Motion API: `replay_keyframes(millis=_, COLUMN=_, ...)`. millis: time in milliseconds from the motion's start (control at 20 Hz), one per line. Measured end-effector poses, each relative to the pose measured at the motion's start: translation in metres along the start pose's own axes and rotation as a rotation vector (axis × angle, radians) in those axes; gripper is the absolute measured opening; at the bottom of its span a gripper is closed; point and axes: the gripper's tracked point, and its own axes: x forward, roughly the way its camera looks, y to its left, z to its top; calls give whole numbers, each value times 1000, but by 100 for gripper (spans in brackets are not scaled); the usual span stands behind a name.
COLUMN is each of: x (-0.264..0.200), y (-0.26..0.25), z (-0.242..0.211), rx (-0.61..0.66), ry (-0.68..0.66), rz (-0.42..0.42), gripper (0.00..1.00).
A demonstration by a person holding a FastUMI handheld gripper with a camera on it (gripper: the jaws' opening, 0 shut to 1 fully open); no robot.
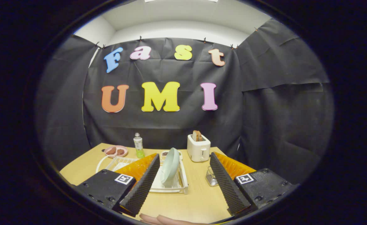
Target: Take the plate from the dish rack, then take the spoon from the basket and place it into the plate.
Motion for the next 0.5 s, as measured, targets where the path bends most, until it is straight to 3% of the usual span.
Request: replay_keyframes(millis=500, x=166, y=35, z=-10, rx=-50, ry=376, rz=15, gripper=100)
